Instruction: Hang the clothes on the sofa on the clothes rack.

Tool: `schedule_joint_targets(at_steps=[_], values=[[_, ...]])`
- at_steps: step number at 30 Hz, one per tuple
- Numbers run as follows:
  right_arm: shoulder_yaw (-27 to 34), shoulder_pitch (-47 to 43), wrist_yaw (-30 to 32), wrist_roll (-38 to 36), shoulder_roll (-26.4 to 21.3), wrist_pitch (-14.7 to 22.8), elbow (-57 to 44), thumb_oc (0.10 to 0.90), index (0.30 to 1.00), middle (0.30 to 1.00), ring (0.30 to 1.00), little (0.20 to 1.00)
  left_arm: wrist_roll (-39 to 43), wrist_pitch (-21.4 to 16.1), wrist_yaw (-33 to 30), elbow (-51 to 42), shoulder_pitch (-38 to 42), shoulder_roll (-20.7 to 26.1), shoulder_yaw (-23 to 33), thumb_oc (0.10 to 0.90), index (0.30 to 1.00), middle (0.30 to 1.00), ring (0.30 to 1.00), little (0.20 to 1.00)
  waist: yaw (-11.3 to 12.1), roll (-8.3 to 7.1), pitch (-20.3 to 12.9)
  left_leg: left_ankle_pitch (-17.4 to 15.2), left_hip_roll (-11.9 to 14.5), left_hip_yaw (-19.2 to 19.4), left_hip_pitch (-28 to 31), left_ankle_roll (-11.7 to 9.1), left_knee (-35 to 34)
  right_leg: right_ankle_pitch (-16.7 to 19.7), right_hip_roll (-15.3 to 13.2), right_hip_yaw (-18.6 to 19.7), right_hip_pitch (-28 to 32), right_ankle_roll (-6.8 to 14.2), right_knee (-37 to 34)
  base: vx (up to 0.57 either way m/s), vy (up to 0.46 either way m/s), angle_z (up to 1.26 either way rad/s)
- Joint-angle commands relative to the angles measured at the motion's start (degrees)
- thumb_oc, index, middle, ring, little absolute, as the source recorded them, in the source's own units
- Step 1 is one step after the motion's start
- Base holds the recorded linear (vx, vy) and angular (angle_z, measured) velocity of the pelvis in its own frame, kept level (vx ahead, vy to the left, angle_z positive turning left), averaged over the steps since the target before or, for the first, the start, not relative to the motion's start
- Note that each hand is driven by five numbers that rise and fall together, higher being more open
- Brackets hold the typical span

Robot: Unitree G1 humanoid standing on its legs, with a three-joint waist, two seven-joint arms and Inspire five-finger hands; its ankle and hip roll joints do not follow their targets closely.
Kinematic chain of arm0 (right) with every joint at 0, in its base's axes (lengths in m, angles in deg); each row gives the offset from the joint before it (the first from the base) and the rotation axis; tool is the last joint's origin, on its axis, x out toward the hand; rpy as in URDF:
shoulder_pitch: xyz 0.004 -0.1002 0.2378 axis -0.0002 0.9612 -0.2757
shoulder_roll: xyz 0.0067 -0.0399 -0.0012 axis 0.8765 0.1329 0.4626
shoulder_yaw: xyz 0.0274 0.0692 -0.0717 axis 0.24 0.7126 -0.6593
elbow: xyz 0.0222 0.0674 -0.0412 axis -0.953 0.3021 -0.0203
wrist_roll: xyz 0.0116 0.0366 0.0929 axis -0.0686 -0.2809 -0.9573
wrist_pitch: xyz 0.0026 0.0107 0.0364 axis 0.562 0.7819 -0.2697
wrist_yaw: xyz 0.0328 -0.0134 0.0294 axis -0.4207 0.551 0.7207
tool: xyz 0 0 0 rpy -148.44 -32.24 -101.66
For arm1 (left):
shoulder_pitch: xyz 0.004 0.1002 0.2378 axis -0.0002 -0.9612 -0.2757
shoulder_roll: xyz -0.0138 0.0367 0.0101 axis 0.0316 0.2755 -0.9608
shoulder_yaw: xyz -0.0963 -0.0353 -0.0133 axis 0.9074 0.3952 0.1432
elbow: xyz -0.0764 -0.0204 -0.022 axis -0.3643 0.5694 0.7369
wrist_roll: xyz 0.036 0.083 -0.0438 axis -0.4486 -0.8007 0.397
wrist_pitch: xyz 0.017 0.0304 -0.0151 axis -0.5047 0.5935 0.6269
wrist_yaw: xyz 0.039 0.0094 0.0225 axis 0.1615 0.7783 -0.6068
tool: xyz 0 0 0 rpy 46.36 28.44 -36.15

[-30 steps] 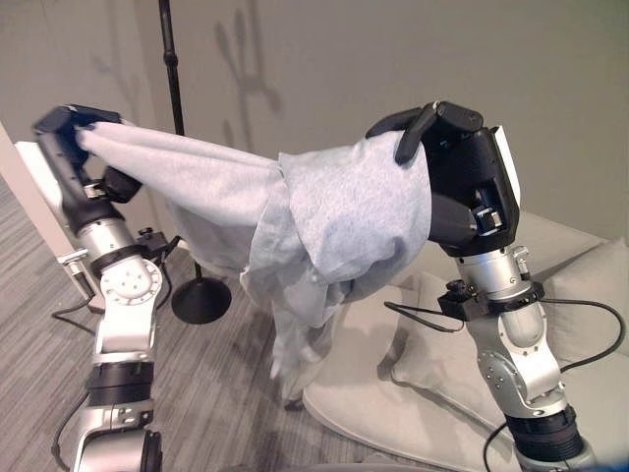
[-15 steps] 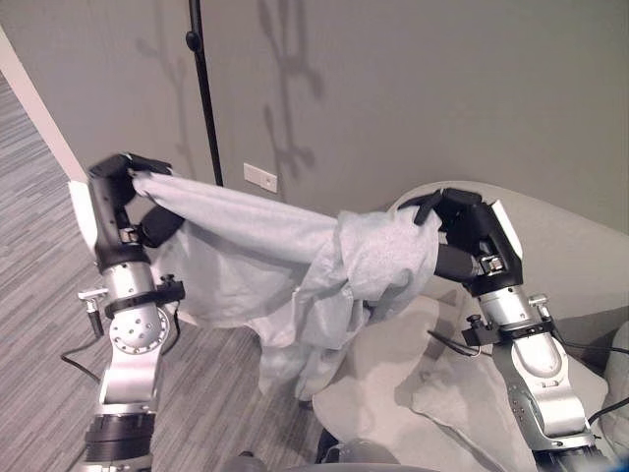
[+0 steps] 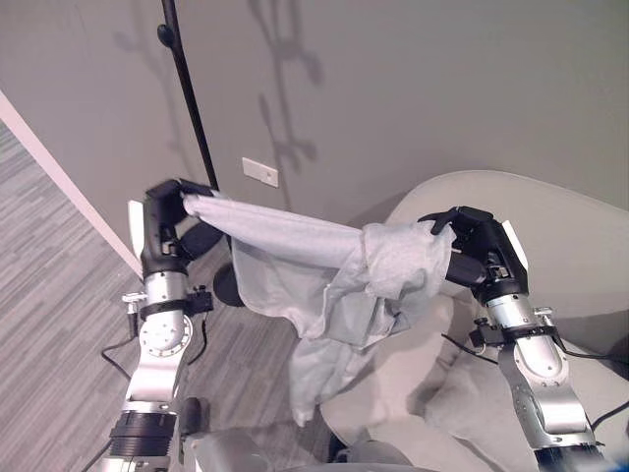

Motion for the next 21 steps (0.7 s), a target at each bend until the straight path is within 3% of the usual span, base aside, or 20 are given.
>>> schedule_joint_targets(at_steps=[1, 3, 4, 6, 7, 9, 12, 14, 15, 17, 18, 19, 21], values=[[3.6, -1.4, 0.1, -2.1, -2.0, 5.8, -9.5, 0.4, 0.3, 0.3, 0.3, 0.3, 1.3, -6.7, -0.4, -13.2, 4.0, 5.0, 0.8, 0.4, 0.3, 0.3, 0.3, 0.3, -0.5, -1.74, -6.3, 0.8, -0.8, 3.3, -1.1, -2.1, 4.5, -5.6, -14.1, 3.0, 5.5, 8.5, 4.4, 0.16, 0.682, 0.16], [3.9, 0.0, 0.3, -1.0, -0.7, 5.3, -9.3, 0.4, 0.3, 0.3, 0.3, 0.3, 0.9, -6.4, 0.0, -12.2, 5.4, 4.8, -2.1, 0.4, 0.3, 0.3, 0.3, 0.3, -0.8, -3.26, -5.9, -2.8, -4.3, 4.8, -1.9, -0.9, 8.5, -0.8, -17.4, 3.5, 5.4, 9.3, 6.8, 0.1, 0.731, 0.36], [2.7, -0.1, -0.1, -1.5, 1.3, 4.8, -8.2, 0.4, 0.3, 0.3, 0.3, 0.3, -1.5, -5.8, 0.4, -11.4, 6.5, 6.5, -4.0, 0.4, 0.3, 0.3, 0.3, 0.3, -0.8, -4.36, -5.3, -4.4, -7.7, 7.2, -2.6, 2.4, 9.8, 6.3, -20.3, 2.6, 3.2, 8.6, 10.9, 0.07, 0.592, 0.44], [2.6, -0.2, -0.2, -1.5, 1.4, 4.9, -8.1, 0.4, 0.3, 0.3, 0.3, 0.3, -1.6, -5.8, 0.4, -11.4, 6.5, 6.6, -4.0, 0.4, 0.3, 0.3, 0.3, 0.3, -0.6, -4.75, -5.5, -4.9, -7.9, 7.6, -2.4, 2.5, 9.9, 5.8, -20.7, 3.1, 2.8, 8.9, 11.5, 0.04, 0.427, 0.44], [0.4, -1.7, -1.0, -2.5, 2.3, 4.4, -8.4, 0.4, 0.3, 0.3, 0.3, 0.3, -2.9, -5.9, 0.5, -13.4, 4.8, 9.1, -3.1, 0.4, 0.3, 0.3, 0.3, 0.3, 0.0, -3.5, -4.8, -5.2, -9.3, 11.1, -0.2, 5.7, 8.0, 11.3, -22.9, -2.3, -0.8, 7.4, 18.8, 0.02, 0.74, 0.05], [-0.7, -2.8, -1.3, -1.5, 2.2, 4.3, -8.9, 0.4, 0.3, 0.3, 0.3, 0.3, -4.1, -5.2, 0.1, -16.1, 1.0, 10.6, 0.0, 0.4, 0.3, 0.3, 0.3, 0.3, 0.5, -3.26, -5.2, -3.6, -12.9, 15.1, 3.1, 9.1, 3.0, 8.4, -23.9, -7.0, -2.6, 6.7, 28.5, 0.07, 0.872, -0.45], [-1.9, -4.4, -2.0, -1.2, 2.1, 4.8, -9.3, 0.4, 0.3, 0.3, 0.3, 0.3, -5.1, -4.9, -0.4, -16.5, -1.9, 9.8, 1.5, 0.4, 0.3, 0.3, 0.3, 0.3, 1.4, -3.16, -5.2, -2.9, -18.6, 17.5, 6.8, 13.0, -2.0, 3.1, -17.7, -7.3, -3.8, 6.8, 44.0, 0.07, 0.638, -0.09], [-2.1, -4.2, -3.1, -1.9, 2.1, 4.7, -9.2, 0.4, 0.3, 0.3, 0.3, 0.3, -5.3, -4.4, 0.1, -16.8, -2.4, 9.3, 1.7, 0.4, 0.3, 0.3, 0.3, 0.3, 2.0, -3.73, -5.3, -2.4, -21.3, 18.0, 7.4, 13.6, -2.9, 1.5, -12.0, -8.5, -5.3, 6.9, 47.2, 0.0, 0.348, 0.03], [-2.3, -4.2, -3.4, -1.6, 1.6, 4.6, -9.0, 0.4, 0.3, 0.3, 0.3, 0.3, -5.1, -4.4, 0.5, -16.7, -2.8, 9.1, 1.6, 0.4, 0.3, 0.3, 0.3, 0.3, 2.0, -4.57, -5.0, -2.3, -22.9, 18.1, 7.3, 13.8, -2.8, 0.6, -7.6, -8.9, -6.5, 6.9, 47.0, -0.01, 0.209, -0.03], [-2.1, -4.2, -3.9, -1.4, 0.6, 4.5, -8.9, 0.4, 0.3, 0.3, 0.3, 0.3, -4.2, -4.9, 1.3, -16.7, -3.9, 8.4, 2.3, 0.4, 0.3, 0.3, 0.3, 0.3, 2.3, -6.83, -4.6, -2.1, -25.4, 19.0, 7.1, 13.3, -2.9, 0.1, -0.1, -8.8, -7.6, 9.0, 39.8, -0.03, 0.152, -0.1], [-1.9, -4.5, -3.9, -2.0, 0.5, 4.7, -9.1, 0.4, 0.3, 0.3, 0.3, 0.3, -3.9, -5.0, 1.5, -16.3, -4.3, 8.0, 2.5, 0.4, 0.3, 0.3, 0.3, 0.3, 2.5, -7.37, -4.6, -2.3, -26.3, 19.9, 7.2, 13.2, -3.0, -1.2, 0.6, -9.2, -7.4, 8.7, 36.0, 0.02, 0.1, -0.12], [-1.9, -4.7, -3.8, -2.7, 0.5, 4.9, -9.1, 0.4, 0.3, 0.3, 0.3, 0.3, -3.6, -5.0, 1.8, -15.9, -4.7, 7.7, 2.5, 0.4, 0.3, 0.3, 0.3, 0.3, 2.9, -7.76, -4.9, -2.8, -26.8, 20.9, 7.8, 12.7, -3.2, -3.6, 0.4, -9.7, -6.0, 7.2, 31.0, 0.04, 0.038, -0.38], [-1.8, -4.9, -3.2, -3.6, 0.5, 4.9, -9.0, 0.4, 0.3, 0.3, 0.3, 0.3, -2.3, -4.8, 2.8, -15.4, -4.8, 7.0, 2.3, 0.4, 0.3, 0.3, 0.3, 0.3, 3.1, -7.64, -5.4, -3.1, -26.4, 22.3, 8.0, 11.6, -3.6, -8.6, 0.3, -10.2, -3.3, 1.0, 18.4, 0.04, -0.035, -0.63]])
